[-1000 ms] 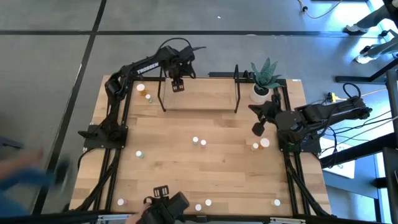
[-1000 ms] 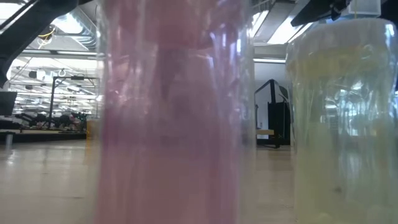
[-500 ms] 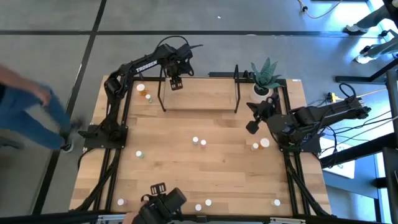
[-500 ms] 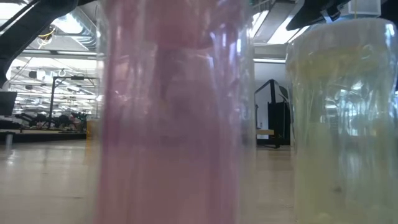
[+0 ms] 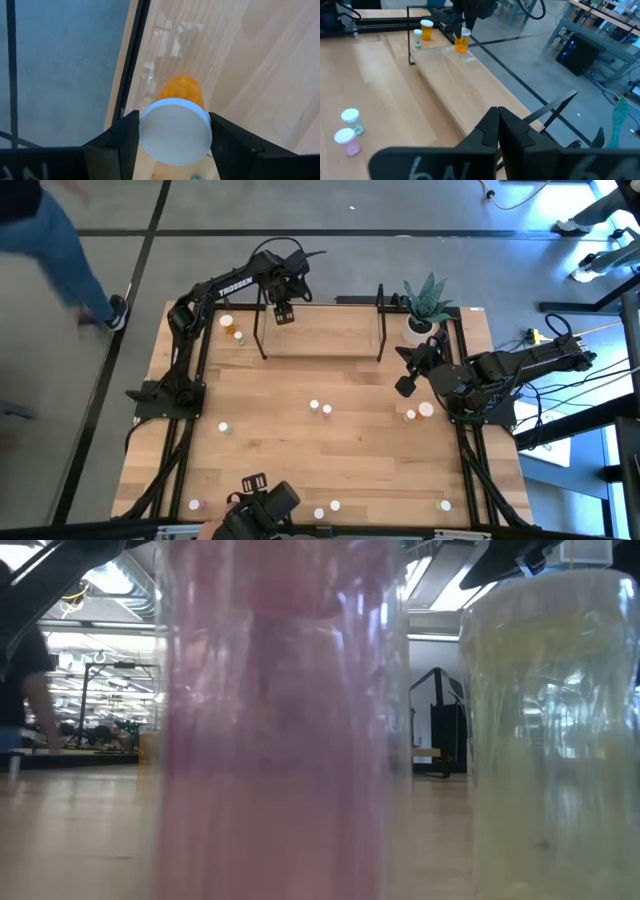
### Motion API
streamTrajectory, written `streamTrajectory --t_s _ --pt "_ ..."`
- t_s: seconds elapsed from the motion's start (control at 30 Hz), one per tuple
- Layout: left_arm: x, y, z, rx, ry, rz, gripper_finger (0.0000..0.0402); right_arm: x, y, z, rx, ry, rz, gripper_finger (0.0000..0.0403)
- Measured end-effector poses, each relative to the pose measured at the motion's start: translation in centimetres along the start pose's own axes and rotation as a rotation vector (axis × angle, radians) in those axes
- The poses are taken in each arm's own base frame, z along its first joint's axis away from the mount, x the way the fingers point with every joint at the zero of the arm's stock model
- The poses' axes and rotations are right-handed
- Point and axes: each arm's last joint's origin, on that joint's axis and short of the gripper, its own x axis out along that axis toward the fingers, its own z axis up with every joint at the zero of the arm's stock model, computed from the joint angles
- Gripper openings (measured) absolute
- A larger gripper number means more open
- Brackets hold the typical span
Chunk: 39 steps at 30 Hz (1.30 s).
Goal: Pick and place medicine bottles onto shelf by color
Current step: Put the bottom left orange pill bottle on the shelf
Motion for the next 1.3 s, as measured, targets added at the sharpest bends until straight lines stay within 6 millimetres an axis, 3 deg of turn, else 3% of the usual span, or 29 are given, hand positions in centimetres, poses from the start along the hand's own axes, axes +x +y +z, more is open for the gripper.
streamTrajectory --t_s 1.3 --pt "2.5 -0.5 -0.2 0.008 0.014 0.025 0.0205 0.0 0.0 0.1 0.01 -0.009 0.004 0.001"
